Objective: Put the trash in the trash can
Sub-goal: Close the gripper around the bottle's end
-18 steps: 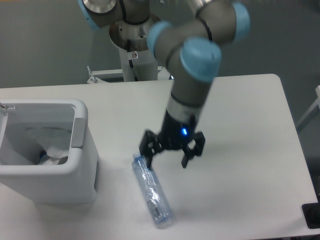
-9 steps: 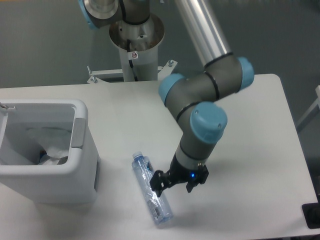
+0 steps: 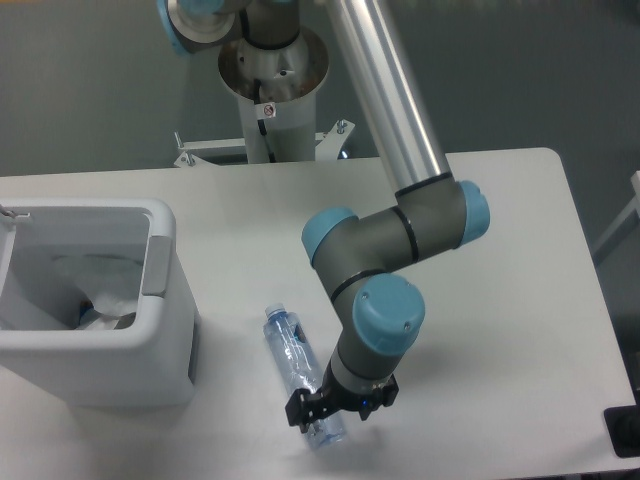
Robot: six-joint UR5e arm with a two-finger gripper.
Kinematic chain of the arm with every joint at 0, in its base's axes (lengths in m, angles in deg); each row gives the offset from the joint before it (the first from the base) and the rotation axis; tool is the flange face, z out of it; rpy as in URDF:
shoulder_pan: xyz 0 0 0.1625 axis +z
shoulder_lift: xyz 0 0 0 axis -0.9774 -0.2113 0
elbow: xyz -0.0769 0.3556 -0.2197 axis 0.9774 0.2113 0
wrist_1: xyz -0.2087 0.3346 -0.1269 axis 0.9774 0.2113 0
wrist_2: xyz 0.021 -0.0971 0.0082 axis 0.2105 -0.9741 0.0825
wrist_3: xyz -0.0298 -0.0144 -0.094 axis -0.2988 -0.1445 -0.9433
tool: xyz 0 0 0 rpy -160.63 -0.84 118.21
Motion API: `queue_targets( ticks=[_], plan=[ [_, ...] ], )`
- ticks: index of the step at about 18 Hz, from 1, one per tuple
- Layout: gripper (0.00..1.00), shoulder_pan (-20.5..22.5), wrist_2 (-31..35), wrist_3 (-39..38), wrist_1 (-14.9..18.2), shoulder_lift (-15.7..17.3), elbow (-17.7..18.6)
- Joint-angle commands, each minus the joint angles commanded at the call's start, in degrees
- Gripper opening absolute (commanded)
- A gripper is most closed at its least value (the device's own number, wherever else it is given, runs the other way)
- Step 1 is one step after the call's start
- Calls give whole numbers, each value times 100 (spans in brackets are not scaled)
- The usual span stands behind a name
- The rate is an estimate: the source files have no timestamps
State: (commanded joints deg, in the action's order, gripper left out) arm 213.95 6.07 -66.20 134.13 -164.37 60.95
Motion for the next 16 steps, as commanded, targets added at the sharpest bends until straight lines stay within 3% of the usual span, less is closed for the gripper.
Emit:
queue_targets(
  ticks=[11,13,16],
  plan=[
    [98,-79,246,-18,-79,-141,18],
    [93,-79,246,-18,-79,-150,18],
    [77,-88,246,-26,-88,-141,18]
  ],
)
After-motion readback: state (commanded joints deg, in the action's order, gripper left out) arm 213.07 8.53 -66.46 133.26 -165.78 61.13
